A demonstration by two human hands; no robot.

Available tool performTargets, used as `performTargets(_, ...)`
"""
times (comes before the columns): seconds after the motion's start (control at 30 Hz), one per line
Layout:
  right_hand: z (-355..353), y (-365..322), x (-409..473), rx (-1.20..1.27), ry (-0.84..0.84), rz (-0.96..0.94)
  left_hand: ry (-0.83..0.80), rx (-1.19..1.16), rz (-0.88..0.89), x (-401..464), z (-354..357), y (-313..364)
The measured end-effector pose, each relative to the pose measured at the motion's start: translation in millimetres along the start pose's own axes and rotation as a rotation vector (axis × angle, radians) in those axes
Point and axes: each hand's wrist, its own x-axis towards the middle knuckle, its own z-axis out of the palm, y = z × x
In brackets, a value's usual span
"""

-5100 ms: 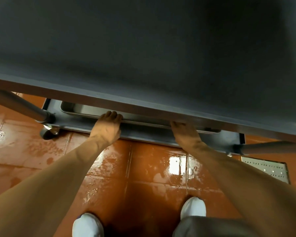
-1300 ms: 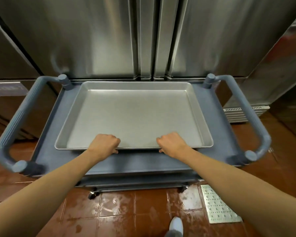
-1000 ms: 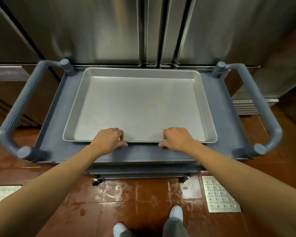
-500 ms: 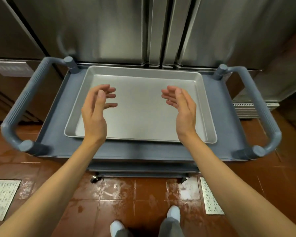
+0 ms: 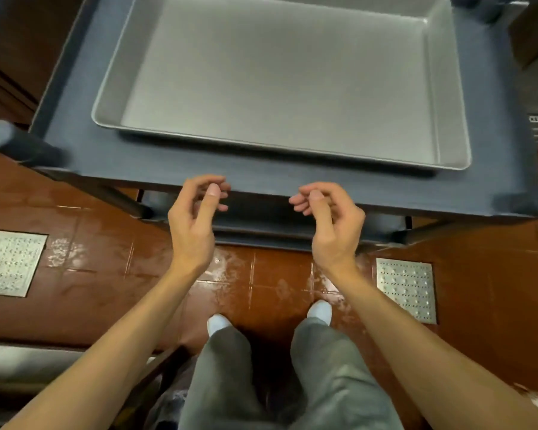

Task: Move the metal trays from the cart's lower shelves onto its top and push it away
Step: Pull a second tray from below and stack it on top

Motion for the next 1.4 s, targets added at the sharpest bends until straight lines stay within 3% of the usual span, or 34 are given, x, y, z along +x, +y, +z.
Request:
performTargets(0.2,9,84,-33,-0.148,-0.124,0.038,-0.039,0.073,-0.064,-31,3,-80)
performTargets(0.4,13,186,-47,-0.243,-0.121,0.228,-0.128,0.183,-0.115,-37,8,-173)
performTargets(0.6,10,287,-59,-0.418,-0.205,0.321,-0.330,0.466,-0.054,-33,15,-270)
performTargets(0.8,-4,370,-70,-0.732,-0.473,0.294,-0.702,0.825,-0.065,-26,17,-364)
performTargets(0.97,1,422,-76,-0.929,-0.728,0.315,-0.911,1.011,-0.157,-21,27,-421)
performTargets(1.2,16,479,-71,-1.006,-0.813,0.492,-0.901,1.101,-0.201,3,45,-470)
performTargets(1.4,23,524,-68,-1.062,-0.850,0.490,-0.903,1.137,-0.223,14,54,-521)
